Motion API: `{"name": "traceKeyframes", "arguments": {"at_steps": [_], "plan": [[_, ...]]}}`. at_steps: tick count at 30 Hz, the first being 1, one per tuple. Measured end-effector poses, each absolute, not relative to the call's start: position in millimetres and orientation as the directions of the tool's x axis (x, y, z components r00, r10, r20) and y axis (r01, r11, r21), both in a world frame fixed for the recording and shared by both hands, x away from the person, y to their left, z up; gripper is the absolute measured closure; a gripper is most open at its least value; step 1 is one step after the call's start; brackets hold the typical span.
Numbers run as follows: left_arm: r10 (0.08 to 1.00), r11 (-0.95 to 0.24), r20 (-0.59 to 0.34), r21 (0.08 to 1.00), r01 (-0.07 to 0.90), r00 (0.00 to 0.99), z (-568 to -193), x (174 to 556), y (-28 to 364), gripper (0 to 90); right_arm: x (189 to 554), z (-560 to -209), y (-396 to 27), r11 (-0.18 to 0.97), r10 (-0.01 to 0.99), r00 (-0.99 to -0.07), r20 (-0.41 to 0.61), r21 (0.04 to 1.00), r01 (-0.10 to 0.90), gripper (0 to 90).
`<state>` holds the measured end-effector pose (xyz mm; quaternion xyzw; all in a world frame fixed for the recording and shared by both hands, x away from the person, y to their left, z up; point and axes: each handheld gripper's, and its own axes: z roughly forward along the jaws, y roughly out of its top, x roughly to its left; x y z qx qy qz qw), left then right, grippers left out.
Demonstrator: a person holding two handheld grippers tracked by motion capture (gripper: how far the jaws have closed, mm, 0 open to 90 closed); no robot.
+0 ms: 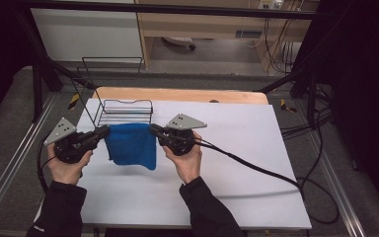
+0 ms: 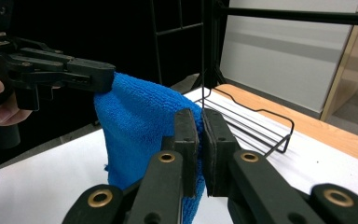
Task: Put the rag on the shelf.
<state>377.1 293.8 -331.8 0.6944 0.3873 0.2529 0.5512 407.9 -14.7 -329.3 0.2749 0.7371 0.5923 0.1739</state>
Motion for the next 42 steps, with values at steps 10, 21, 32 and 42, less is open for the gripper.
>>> {"name": "traceKeyframes", "arguments": {"at_steps": [10, 21, 32, 42], "plan": [[0.827, -0.063, -0.063, 0.977, 0.204, 0.558, -316, 374, 299, 85.5, 404, -311, -8, 0.136, 0.61, -0.792, 0.027, 0.981, 0.139, 86.0], [0.836, -0.027, -0.052, 0.99, 0.135, 0.547, -297, 374, 305, 85.5, 403, -289, -1, 0.109, 0.622, -0.783, -0.01, 0.991, 0.074, 86.1], [0.849, 0.029, -0.066, 0.997, 0.078, 0.525, -280, 379, 317, 85.5, 408, -267, 14, 0.11, 0.62, -0.783, -0.053, 0.994, 0.019, 86.1], [0.857, 0.051, -0.06, 0.998, 0.03, 0.511, -260, 384, 320, 85.5, 413, -248, 20, 0.103, 0.627, -0.774, -0.085, 0.994, -0.025, 86.2]]}}
